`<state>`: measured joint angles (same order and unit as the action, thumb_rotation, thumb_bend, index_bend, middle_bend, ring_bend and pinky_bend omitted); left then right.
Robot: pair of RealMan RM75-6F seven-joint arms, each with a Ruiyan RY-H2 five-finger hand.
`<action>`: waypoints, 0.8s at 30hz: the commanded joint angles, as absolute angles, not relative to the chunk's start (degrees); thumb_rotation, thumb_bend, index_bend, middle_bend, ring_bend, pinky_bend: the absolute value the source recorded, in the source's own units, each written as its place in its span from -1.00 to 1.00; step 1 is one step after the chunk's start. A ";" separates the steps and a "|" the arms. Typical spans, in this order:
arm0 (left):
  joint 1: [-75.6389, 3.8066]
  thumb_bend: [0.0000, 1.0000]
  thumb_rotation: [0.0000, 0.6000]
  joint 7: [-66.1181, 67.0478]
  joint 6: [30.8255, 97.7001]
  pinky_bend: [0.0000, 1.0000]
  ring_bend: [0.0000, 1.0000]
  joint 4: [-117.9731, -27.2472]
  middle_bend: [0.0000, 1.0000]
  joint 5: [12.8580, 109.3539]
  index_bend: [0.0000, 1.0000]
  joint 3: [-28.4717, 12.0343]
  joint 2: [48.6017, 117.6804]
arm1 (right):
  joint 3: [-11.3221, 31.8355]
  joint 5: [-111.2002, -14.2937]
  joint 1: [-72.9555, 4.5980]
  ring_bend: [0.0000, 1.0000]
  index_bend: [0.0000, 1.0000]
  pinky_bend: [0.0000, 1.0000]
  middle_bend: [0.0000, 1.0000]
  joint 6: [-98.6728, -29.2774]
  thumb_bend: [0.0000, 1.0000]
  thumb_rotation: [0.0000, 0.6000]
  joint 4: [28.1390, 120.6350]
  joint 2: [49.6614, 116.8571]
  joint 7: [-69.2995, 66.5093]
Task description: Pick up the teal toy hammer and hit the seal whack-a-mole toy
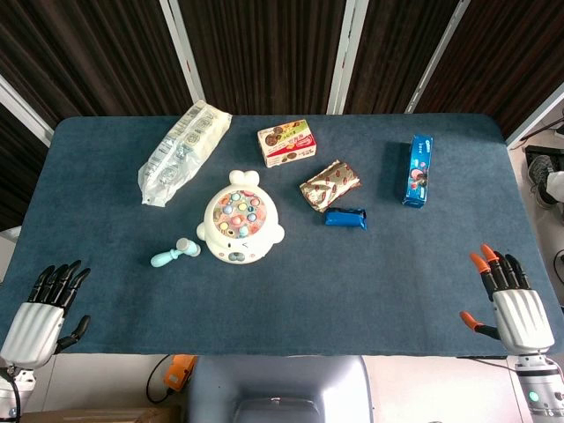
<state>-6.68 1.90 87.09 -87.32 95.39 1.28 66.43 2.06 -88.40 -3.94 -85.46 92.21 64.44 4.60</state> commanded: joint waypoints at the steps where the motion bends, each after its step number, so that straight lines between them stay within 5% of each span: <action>1: -7.20 -0.27 1.00 2.53 84.40 -0.91 -1.00 -88.81 -1.00 94.19 -1.00 1.93 65.65 | 2.20 -88.39 -3.76 -1.00 -1.00 -1.00 -1.00 -85.83 -0.37 1.00 92.30 64.24 4.21; 13: -13.83 -0.27 1.00 -14.21 77.34 -0.79 -0.99 -88.45 -0.96 93.99 -0.98 -0.05 73.21 | 2.08 -88.07 -3.69 -1.00 -1.00 -1.00 -1.00 -85.37 -0.37 1.00 92.52 64.17 4.07; 24: -21.95 -0.27 1.00 3.40 66.96 -0.71 -0.91 -88.27 -0.87 78.62 -0.87 -9.04 84.11 | 1.47 -87.93 -4.75 -1.00 -1.00 -1.00 -1.00 -82.52 -0.37 1.00 92.44 64.14 3.52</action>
<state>-19.11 -2.77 69.68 -89.22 83.64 -5.75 80.12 1.52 -87.95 -4.67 -82.66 92.42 64.21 3.67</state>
